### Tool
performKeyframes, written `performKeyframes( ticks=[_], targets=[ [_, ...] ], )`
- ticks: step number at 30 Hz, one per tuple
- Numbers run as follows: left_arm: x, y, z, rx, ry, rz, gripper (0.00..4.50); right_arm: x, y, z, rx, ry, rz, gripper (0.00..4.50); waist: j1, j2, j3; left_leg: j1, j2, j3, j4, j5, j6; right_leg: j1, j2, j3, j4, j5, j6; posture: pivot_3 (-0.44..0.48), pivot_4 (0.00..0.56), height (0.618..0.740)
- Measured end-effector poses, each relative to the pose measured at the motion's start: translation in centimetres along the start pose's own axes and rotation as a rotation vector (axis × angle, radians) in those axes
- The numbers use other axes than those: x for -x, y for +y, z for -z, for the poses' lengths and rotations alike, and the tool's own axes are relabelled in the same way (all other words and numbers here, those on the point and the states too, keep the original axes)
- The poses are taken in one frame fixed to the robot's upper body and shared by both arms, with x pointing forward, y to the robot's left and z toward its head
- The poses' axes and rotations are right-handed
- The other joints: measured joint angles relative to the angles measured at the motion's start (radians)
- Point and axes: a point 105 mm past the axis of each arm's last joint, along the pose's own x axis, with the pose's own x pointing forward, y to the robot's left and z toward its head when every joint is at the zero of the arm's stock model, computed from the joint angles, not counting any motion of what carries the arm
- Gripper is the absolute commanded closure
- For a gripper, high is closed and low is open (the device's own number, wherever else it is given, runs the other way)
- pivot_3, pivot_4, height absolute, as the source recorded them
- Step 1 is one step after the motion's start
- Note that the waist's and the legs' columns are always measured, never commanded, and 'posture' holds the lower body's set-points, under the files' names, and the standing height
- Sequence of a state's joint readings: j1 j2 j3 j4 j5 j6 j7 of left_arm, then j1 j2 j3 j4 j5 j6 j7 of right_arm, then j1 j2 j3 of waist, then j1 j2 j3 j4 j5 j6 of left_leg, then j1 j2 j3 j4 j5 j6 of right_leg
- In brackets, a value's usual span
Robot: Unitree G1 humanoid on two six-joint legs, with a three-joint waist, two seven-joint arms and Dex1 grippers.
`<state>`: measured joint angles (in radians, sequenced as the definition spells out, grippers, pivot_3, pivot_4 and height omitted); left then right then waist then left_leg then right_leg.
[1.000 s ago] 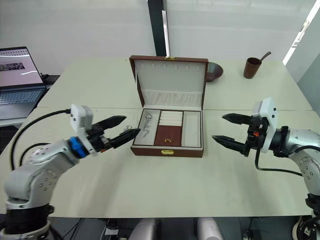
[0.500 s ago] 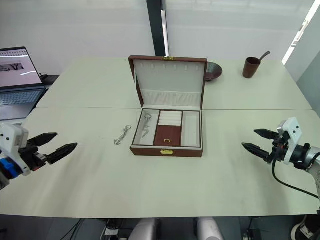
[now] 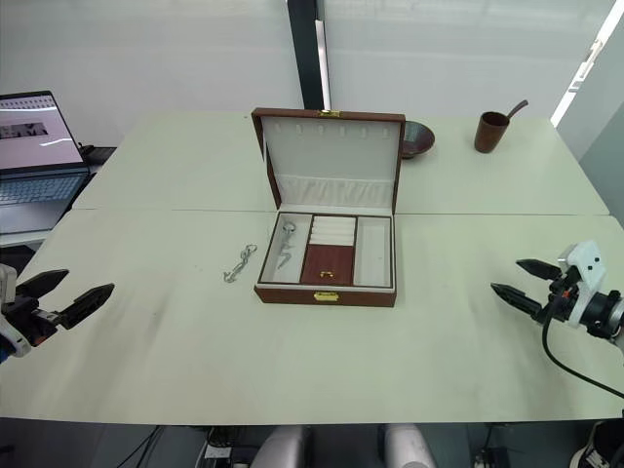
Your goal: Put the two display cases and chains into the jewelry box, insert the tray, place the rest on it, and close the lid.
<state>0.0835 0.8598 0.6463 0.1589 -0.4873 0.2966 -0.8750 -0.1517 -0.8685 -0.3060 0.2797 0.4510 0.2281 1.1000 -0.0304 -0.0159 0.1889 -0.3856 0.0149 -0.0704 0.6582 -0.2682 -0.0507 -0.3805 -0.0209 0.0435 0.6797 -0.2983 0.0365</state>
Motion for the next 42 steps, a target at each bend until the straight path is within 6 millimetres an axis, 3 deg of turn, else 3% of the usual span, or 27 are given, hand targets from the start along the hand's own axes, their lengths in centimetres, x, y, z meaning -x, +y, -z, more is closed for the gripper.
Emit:
performKeyframes(
  ticks=[7,11,17,25,33,42],
  targets=[
    [-0.3,0.0,-0.1,0.013,-0.018,-0.011,0.02,-0.2,0.0,-0.2,0.006,-0.008,-0.004,0.00,0.000,0.000,0.000,0.000,0.000,0.000,0.000,0.000,0.000,0.000,0.000,0.000,0.000,0.000,0.000,0.000,0.150,0.740],
    [-1.1,-1.4,-0.4,0.027,-0.049,0.004,0.02,-0.9,0.8,-1.8,0.038,-0.039,-0.056,0.00,0.000,0.000,0.000,0.000,0.001,0.000,0.000,0.000,0.000,0.000,0.000,0.000,0.000,0.000,0.000,0.000,0.150,0.740],
    [-2.6,-4.4,-1.1,0.052,-0.090,0.043,0.02,-2.3,3.9,-5.3,0.095,-0.107,-0.211,0.00,0.001,0.000,0.000,0.000,0.004,-0.001,0.000,0.000,0.000,0.000,0.000,0.000,0.000,0.000,0.000,0.000,0.150,0.740],
    [-5.9,-8.9,-0.5,0.153,-0.127,0.063,0.02,-4.7,9.2,-9.6,0.171,-0.188,-0.425,0.00,0.002,0.000,0.000,0.000,0.003,-0.002,0.001,0.000,0.000,0.001,0.000,-0.001,0.000,0.000,0.000,0.000,0.150,0.740],
    [-9.7,-12.2,0.5,0.159,-0.102,0.030,0.02,-6.3,11.4,-10.7,0.203,-0.213,-0.503,0.00,0.004,0.000,0.000,-0.001,-0.002,-0.004,0.002,0.000,0.000,0.001,0.000,-0.001,0.000,0.001,0.001,0.000,0.150,0.740],
    [-12.5,-12.9,1.2,0.133,-0.054,-0.005,0.02,-6.9,12.1,-11.2,0.218,-0.224,-0.534,0.00,0.004,0.000,0.000,-0.001,-0.003,-0.005,0.002,0.000,0.000,0.001,0.000,-0.001,0.001,0.001,0.001,0.000,0.150,0.740]
  ],
)
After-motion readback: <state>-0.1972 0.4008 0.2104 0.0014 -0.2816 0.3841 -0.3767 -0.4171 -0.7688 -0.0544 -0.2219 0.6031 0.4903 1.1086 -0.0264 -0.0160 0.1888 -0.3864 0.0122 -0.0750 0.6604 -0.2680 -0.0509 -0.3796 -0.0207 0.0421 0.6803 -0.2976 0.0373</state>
